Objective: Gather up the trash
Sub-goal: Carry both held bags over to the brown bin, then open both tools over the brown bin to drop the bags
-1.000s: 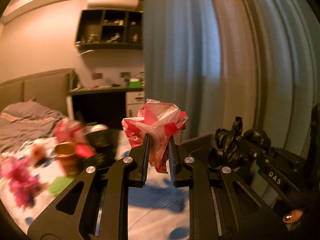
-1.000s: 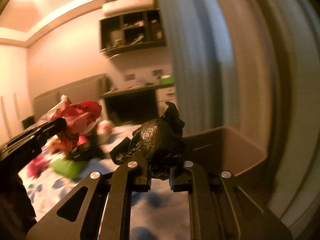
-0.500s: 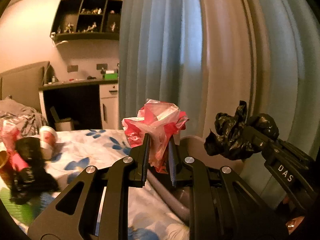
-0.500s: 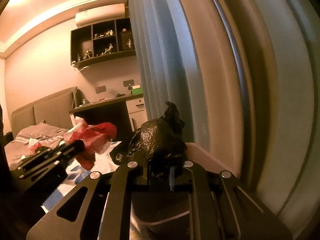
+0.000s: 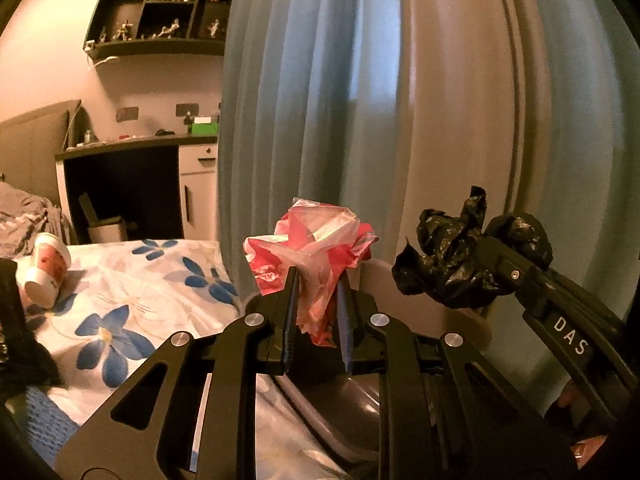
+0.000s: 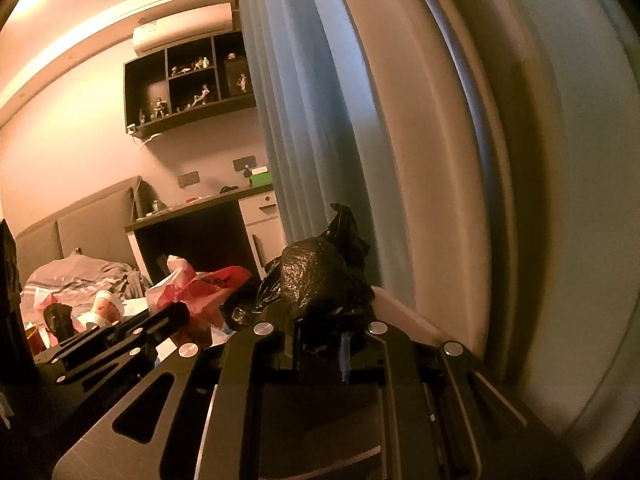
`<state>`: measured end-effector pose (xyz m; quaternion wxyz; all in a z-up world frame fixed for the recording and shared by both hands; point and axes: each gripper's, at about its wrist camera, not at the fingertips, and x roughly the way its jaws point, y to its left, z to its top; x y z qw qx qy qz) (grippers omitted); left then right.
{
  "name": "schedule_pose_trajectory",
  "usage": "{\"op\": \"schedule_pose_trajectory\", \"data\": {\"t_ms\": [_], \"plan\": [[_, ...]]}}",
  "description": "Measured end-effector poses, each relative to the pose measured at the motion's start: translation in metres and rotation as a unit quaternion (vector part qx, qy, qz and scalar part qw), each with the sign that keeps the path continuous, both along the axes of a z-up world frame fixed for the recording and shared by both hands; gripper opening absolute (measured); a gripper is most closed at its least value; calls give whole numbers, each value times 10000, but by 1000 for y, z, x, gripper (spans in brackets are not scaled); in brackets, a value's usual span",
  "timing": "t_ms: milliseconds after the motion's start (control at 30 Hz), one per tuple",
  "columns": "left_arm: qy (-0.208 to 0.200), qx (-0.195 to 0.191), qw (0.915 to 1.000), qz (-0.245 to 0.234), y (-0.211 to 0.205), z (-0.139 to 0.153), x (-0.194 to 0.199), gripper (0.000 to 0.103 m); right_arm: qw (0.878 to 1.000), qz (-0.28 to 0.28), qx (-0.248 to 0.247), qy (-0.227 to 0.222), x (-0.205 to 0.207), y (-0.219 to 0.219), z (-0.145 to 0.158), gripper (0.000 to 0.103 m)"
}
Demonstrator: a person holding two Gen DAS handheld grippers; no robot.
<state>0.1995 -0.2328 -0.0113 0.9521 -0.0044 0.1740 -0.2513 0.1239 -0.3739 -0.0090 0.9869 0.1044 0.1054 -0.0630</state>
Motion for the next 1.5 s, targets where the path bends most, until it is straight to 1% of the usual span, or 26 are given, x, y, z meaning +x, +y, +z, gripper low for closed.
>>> {"op": "schedule_pose_trajectory", "data": {"t_ms": [100, 267, 300, 367, 400, 433, 500, 567, 600, 633, 667, 733, 767, 800, 833, 900, 1033, 1200, 1333, 1500], "plan": [[45, -8, 10000, -45, -3, -3, 4, 18, 10000, 4, 14, 30, 9, -5, 0, 15], [141, -61, 9998, -113, -6, -5, 10, 19, 10000, 7, 26, 23, 12, -7, 1, 17], [140, -72, 9998, -138, -5, -5, 11, 19, 10000, 29, 41, 33, 15, -7, 1, 19], [156, -108, 9995, -244, -5, -6, 13, 23, 9999, 85, 113, 61, 19, -8, 2, 27], [169, -110, 9994, -274, -5, -6, 13, 33, 9998, 102, 131, 69, 20, -9, 2, 36], [182, -112, 9994, -288, -5, -7, 14, 48, 9998, 101, 149, 67, 20, -9, 2, 40], [93, -101, 9998, -136, 0, -6, 13, 66, 9996, 104, 253, 65, 21, -13, 2, 40], [50, -128, 9999, 6, 8, -5, 13, 70, 9994, 44, 329, 35, 18, -17, 4, 41], [49, -140, 9999, 86, 13, -4, 14, 77, 9995, 10, 329, 5, 15, -18, 5, 43], [18, -172, 9996, 208, 19, -3, 13, 84, 9995, -23, 322, -44, 13, -19, 8, 47], [-11, -204, 9993, 298, 24, -2, 12, 86, 9994, -75, 309, -113, 8, -18, 11, 50], [-85, -213, 9985, 488, 35, 1, 6, 92, 9992, -129, 293, -230, -1, -16, 15, 62], [-142, -185, 9980, 586, 39, 3, 2, 93, 9990, -170, 251, -320, -8, -14, 18, 66], [-193, -158, 9975, 658, 43, 4, -2, 96, 9989, -202, 212, -377, -12, -11, 20, 73], [-276, -112, 9965, 782, 48, 6, -8, 97, 9986, -220, 158, -454, -18, -7, 21, 79], [-388, -56, 9947, 952, 58, 7, -20, 97, 9982, -205, 96, -550, -27, 0, 23, 87], [-468, 80, 9908, 1265, 80, 7, -41, 97, 9986, 19, 18, -523, -38, 18, 19, 90], [-371, 151, 9849, 1685, 121, -1, -62, 97, 9985, 384, 34, -380, -46, 44, 12, 90], [-375, 363, 9753, 2147, 158, -9, -81, 97, 9968, 743, 22, -278, -52, 66, 8, 91], [-221, 327, 9619, 2706, 207, -17, -103, 97, 9929, 1185, -37, 10, -51, 104, -4, 90]]}}
